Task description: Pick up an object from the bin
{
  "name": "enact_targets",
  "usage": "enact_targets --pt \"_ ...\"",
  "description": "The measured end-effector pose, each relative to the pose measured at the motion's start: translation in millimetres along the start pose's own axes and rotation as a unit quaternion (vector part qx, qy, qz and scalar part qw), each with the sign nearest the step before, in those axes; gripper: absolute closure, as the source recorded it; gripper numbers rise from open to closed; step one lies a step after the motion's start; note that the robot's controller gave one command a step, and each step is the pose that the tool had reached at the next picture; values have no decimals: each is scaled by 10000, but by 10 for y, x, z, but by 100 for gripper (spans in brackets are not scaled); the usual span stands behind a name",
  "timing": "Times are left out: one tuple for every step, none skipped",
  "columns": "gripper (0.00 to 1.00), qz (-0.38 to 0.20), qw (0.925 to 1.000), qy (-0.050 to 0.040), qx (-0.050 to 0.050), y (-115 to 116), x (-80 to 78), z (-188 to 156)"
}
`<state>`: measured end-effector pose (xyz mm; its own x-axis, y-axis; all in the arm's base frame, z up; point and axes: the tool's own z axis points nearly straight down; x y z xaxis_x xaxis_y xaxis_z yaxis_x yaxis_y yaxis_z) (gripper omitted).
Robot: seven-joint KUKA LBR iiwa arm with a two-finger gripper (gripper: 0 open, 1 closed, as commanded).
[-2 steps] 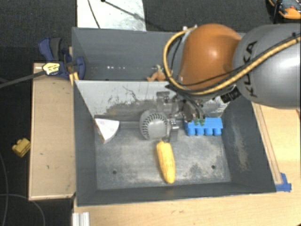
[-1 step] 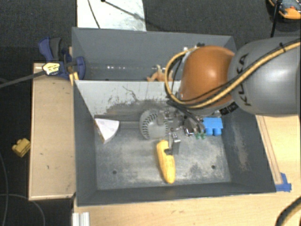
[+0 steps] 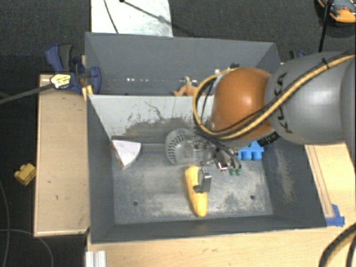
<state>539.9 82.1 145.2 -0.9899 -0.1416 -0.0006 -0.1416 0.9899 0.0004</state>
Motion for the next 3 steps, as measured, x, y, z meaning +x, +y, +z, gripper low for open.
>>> enact_targets --pt "0 -1086 9941 -7 0 -99 0 201" --pt "100 59 9998 -188 -33 -286 -38 578" --pt "0 63 9999 -78 -25 -296 28 637"
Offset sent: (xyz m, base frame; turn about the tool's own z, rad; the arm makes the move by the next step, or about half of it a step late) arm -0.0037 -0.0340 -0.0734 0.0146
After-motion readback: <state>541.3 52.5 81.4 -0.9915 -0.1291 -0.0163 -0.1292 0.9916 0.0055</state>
